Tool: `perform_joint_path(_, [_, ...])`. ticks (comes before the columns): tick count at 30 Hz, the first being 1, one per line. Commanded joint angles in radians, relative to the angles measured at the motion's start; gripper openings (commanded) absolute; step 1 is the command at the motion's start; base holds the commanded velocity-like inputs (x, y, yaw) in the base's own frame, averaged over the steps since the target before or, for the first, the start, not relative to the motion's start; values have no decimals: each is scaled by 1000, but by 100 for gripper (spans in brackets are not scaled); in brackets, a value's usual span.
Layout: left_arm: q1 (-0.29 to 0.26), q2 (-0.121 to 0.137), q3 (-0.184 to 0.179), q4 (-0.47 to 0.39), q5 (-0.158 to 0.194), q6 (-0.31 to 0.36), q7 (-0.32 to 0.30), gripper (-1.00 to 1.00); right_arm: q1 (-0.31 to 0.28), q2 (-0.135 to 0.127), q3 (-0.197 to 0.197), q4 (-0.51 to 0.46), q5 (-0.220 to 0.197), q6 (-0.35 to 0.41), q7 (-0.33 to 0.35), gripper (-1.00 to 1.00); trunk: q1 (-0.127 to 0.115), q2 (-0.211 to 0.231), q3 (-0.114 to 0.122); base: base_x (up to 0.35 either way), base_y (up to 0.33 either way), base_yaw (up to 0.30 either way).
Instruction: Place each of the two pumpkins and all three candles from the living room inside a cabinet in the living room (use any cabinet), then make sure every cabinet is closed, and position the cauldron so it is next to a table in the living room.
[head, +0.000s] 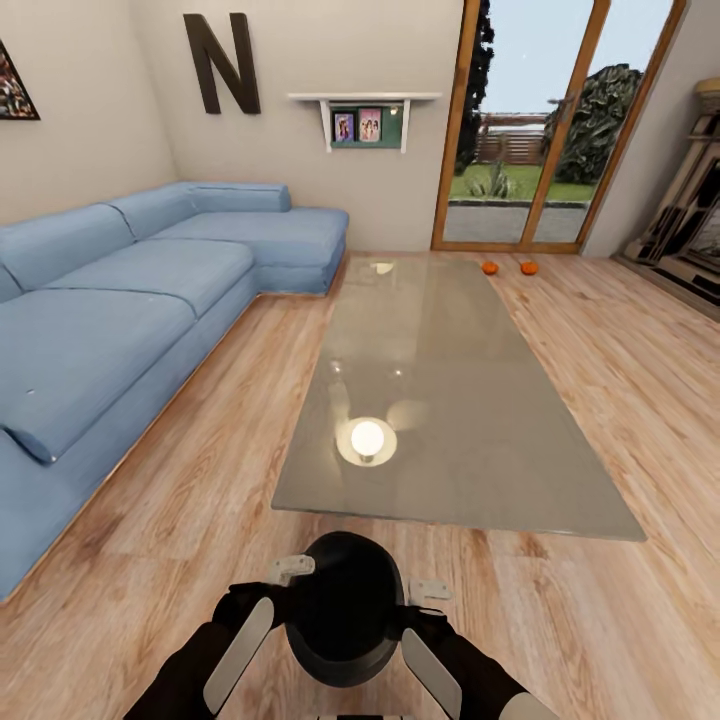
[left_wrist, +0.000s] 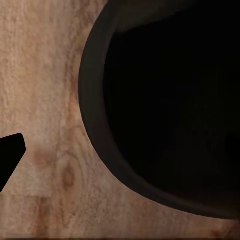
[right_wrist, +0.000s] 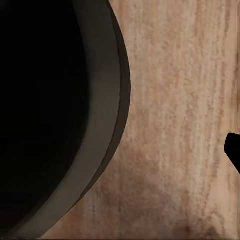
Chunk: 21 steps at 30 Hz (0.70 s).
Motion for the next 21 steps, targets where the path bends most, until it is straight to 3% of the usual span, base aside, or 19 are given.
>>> perform_joint_path(1, [-1,0,-1,-1,11,2,10,100,-1,-1,5,-1,-6,3,-8,100,-4,7,2,0,0,0])
perform_joint_path(21, [-8,2,4,0,13,5,10,100,-1,0,5,-1,-6,3,-7,100,-81,147,65,-38,0,0])
